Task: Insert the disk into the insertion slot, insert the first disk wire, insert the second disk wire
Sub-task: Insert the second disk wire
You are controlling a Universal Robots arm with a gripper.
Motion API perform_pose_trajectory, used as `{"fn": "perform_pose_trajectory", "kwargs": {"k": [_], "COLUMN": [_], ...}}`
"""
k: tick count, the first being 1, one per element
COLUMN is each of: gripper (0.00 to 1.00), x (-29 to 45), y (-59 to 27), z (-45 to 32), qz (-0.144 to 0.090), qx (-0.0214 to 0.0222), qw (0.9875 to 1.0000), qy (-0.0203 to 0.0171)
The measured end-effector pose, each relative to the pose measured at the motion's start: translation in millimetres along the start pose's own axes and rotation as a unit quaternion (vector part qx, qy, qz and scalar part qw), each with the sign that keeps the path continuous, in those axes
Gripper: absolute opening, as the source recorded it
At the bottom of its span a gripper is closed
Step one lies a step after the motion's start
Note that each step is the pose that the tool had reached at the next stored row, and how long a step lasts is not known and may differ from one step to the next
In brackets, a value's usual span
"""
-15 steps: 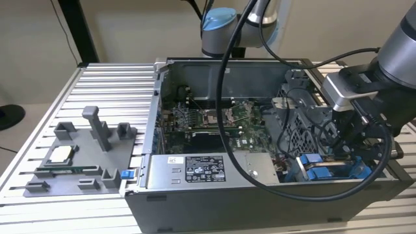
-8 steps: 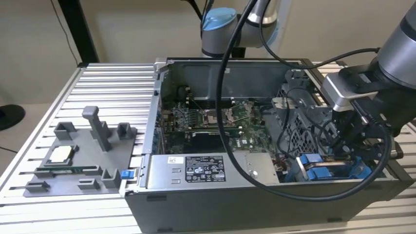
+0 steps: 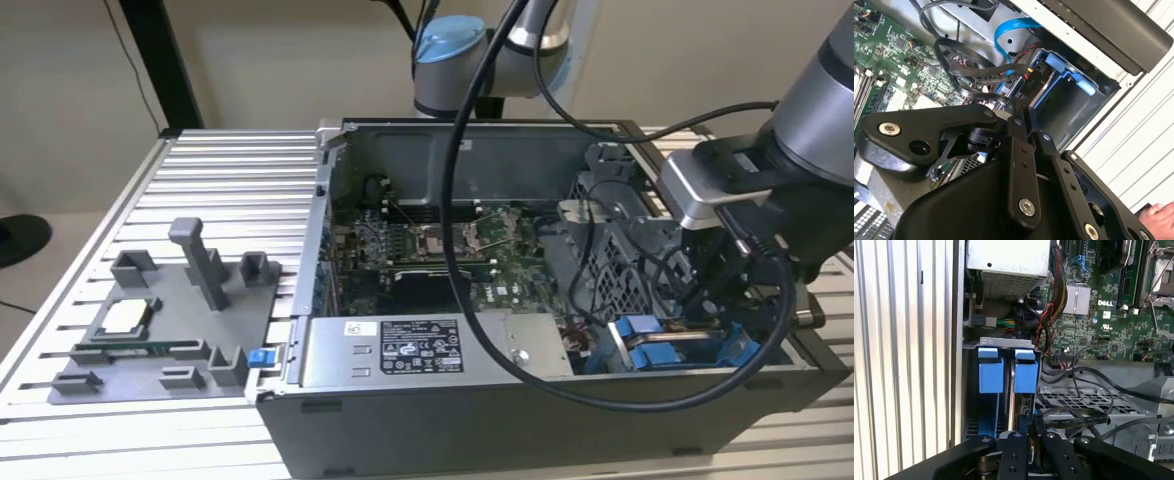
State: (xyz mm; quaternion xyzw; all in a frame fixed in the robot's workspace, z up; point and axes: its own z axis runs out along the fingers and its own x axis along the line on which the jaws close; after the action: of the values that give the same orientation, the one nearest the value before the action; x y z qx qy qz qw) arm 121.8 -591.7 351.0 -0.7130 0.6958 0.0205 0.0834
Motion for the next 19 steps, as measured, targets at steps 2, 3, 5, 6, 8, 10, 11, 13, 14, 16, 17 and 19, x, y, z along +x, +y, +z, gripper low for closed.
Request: {"fn": "perform_pose_trajectory", "kwargs": {"k": [2, 3, 5, 6, 8, 10, 11, 13, 14, 16, 17, 19], "gripper": [0.0, 0.0, 0.0, 0.0, 0.0, 0.0, 0.0, 0.0, 0.0, 0.0, 0.0, 0.0], "x": [0.0, 0.0, -0.1, -0.3, -0.6, -1.0, -1.1, -1.2, -1.2, -1.2, -1.3, -1.2], "y": [0.1, 0.1, 0.1, 0.2, 0.2, 0.2, 0.3, 0.3, 0.4, 0.4, 0.5, 0.6], "z": [0.5, 0.8, 1.5, 1.7, 2.3, 3.0, 3.4, 4.3, 4.7, 5.6, 6.0, 7.2], "qz": [0.003, 0.004, 0.006, 0.007, 0.009, 0.01, 0.011, 0.011, 0.011, 0.011, 0.011, 0.011], "qx": [0.0004, 0.0007, 0.0012, 0.0015, 0.0021, 0.0026, 0.0029, 0.0035, 0.0038, 0.0045, 0.0048, 0.0057], "qw": [1.0, 1.0, 1.0, 1.0, 1.0, 0.9999, 0.9999, 0.9999, 0.9999, 0.9999, 0.9999, 0.9999], "qy": [0.0003, 0.0003, 0.0005, 0.0006, 0.0008, 0.001, 0.001, 0.001, 0.0011, 0.0012, 0.0012, 0.0011]}}
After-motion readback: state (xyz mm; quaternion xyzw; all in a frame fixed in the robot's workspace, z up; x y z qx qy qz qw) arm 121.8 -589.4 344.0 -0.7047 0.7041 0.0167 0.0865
